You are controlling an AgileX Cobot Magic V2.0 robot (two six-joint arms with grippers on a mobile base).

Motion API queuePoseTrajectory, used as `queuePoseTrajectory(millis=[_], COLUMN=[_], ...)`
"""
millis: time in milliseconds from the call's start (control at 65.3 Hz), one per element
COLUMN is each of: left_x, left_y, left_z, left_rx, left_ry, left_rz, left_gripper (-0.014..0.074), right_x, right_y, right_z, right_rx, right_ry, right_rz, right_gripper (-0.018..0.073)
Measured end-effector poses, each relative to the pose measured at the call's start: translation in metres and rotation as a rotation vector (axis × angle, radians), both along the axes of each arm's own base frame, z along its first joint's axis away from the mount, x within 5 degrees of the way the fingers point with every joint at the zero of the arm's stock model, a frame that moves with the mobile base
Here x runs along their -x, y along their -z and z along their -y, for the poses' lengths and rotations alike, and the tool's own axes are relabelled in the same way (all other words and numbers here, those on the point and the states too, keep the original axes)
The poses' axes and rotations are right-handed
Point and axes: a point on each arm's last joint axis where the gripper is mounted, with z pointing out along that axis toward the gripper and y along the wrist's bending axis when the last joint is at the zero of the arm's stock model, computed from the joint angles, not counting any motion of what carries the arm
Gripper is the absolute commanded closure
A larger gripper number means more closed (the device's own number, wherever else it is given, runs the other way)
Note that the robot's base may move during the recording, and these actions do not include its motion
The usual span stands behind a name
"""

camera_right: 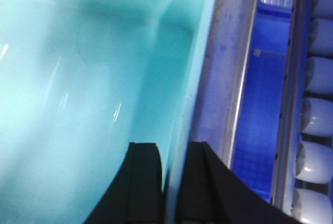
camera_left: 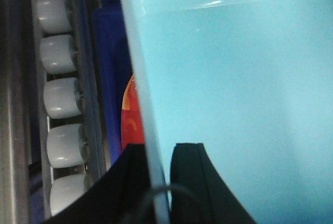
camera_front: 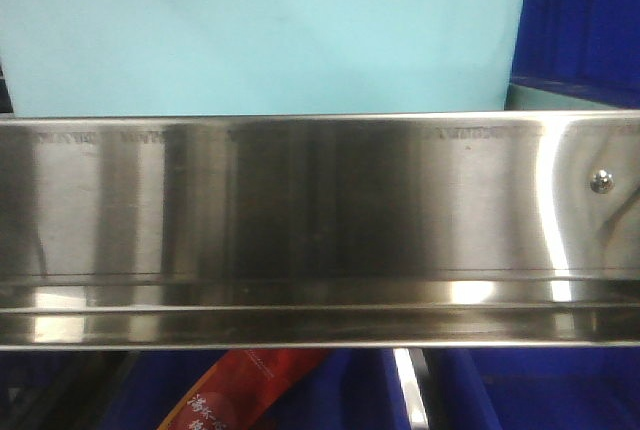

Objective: Fetch blue bin and place on conveyor start
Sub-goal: 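Lift the teal bin with both grippers off the shelf, then hold the teal bin with both grippers and back away from the rack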

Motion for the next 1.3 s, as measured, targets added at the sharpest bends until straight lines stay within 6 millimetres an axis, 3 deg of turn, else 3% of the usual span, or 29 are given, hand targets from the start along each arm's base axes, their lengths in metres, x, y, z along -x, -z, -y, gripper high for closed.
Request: queuePoseTrajectory(millis=[169, 306, 628, 843, 1302], left_x=[0.0, 0.009, 0.074, 0.114, 0.119], left_y=[-0.001, -0.015, -0.096, -0.133, -0.139], left_z=[0.0, -0.002, -0.01, -0.015, -0.016], left_rx=[0.001, 0.009, 0.086, 0.141, 0.154], left_ry=[-0.001, -0.001, 0.005, 0.012, 0.011], left_rz=[0.002, 0.033, 0.269, 0.406, 0.449], left_gripper=[0.0708, 0.0708, 0.0708, 0.0708, 0.0708], right_x=[0.001, 0.009, 0.066, 0.104, 0.108], right_y=[-0.001, -0.012, -0.09, -0.129, -0.135], right_z=[0.0, 0.002, 0.016, 0.024, 0.025], right_rx=[0.002, -0.005, -0.099, -0.154, -0.171], right_ry=[0.0, -0.001, 0.003, -0.007, -0.006], right_rz=[-0.002, 0.017, 0.235, 0.377, 0.417], right_gripper=[0.0711, 0.0711, 0.0711, 0.0711, 0.0711])
